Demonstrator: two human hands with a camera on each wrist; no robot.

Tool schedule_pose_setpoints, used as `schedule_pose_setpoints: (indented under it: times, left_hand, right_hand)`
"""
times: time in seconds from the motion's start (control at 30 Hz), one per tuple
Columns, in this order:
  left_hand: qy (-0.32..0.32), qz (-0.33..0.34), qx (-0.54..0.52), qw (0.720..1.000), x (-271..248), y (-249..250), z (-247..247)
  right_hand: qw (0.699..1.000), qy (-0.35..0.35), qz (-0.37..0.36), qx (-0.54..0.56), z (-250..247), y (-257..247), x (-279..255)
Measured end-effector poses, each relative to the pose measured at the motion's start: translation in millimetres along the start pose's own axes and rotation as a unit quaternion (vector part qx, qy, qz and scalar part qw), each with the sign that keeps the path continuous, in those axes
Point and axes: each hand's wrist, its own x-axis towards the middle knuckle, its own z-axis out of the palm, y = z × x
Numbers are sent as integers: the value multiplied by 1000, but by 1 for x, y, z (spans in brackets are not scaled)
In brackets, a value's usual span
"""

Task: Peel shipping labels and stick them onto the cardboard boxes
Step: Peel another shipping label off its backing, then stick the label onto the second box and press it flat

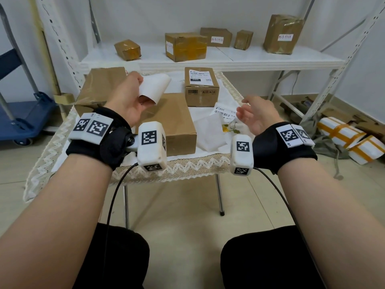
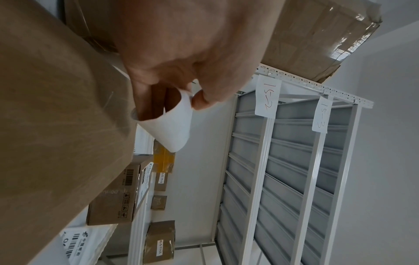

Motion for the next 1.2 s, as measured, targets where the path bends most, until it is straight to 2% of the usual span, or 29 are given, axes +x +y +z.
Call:
schedule_pose_setpoints:
  times: [0.17, 0.37, 0.47, 0.57, 0.63, 0.9, 1.03, 1.2]
  left_hand:
    - [-17, 12, 47, 999, -8, 3, -2]
    - [-53, 92, 140, 984, -12, 6, -7]
    - [-72, 144, 185, 969, -14, 4, -10]
    - [-105, 194, 254, 942, -16, 0, -13]
    - [-126, 204, 291, 926, -18, -3, -15]
    - [-181, 199, 388, 882, -18, -7, -20]
    - [-201, 188, 407, 871, -17, -8, -21]
    - [-216, 181, 398, 873, -12, -7, -26]
  right_hand:
    - [994, -102, -30, -23, 31, 1, -27]
    - [973, -209, -91, -33, 73, 3, -57]
    - [966, -242, -87, -24, 86, 2, -69]
    - [964, -258, -60, -26, 95, 3, -75]
    - [964, -261, -37, -20, 99, 4, -74]
    - [963, -243, -50, -101, 87, 14, -60]
    - [963, -246, -52, -100, 81, 20, -54]
    - [957, -261, -65, -111, 87, 27, -52]
